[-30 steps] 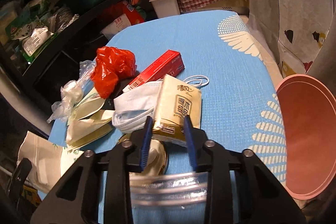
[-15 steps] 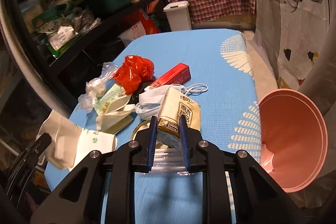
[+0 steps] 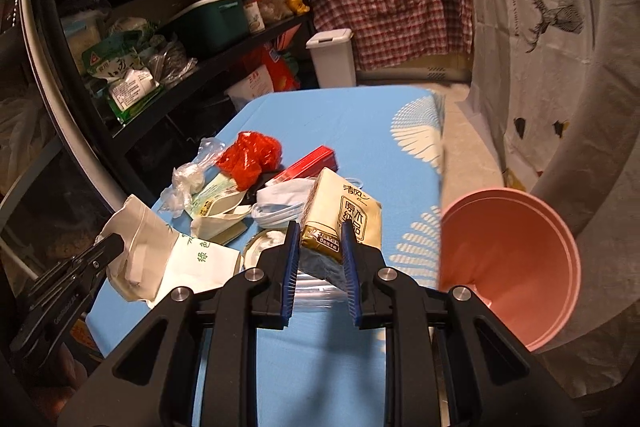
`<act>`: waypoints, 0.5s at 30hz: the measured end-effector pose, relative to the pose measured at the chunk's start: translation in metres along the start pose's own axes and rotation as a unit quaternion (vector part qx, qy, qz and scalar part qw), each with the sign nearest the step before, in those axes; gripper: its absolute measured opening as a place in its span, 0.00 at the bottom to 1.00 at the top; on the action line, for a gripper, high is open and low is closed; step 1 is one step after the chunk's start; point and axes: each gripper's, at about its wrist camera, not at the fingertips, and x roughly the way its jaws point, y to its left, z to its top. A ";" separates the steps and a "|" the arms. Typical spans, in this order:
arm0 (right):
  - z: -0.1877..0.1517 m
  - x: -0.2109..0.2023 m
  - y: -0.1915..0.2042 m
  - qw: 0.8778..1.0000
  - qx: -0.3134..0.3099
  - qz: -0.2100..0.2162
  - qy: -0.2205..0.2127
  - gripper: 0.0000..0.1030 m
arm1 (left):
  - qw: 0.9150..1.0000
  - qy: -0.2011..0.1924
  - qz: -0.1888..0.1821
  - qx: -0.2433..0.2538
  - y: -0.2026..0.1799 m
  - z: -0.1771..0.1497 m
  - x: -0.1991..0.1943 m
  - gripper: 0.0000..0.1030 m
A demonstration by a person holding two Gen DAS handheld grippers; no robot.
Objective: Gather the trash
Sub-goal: 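Carry the paper strip and tissue packet with both tools over the pink bin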
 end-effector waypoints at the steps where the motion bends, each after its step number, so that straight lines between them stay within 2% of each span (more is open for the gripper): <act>1: 0.000 -0.003 -0.003 1.000 0.001 -0.002 -0.002 0.21 | 1.000 0.001 -0.004 0.005 -0.004 0.001 -0.001 0.02; 7: 0.003 -0.025 -0.031 0.999 0.013 -0.024 -0.023 0.21 | 0.999 0.000 -0.021 0.031 -0.030 0.008 -0.003 0.02; 15: 0.012 -0.041 -0.077 0.996 0.039 -0.066 -0.039 0.21 | 0.995 0.001 -0.067 0.070 -0.077 0.019 0.006 0.02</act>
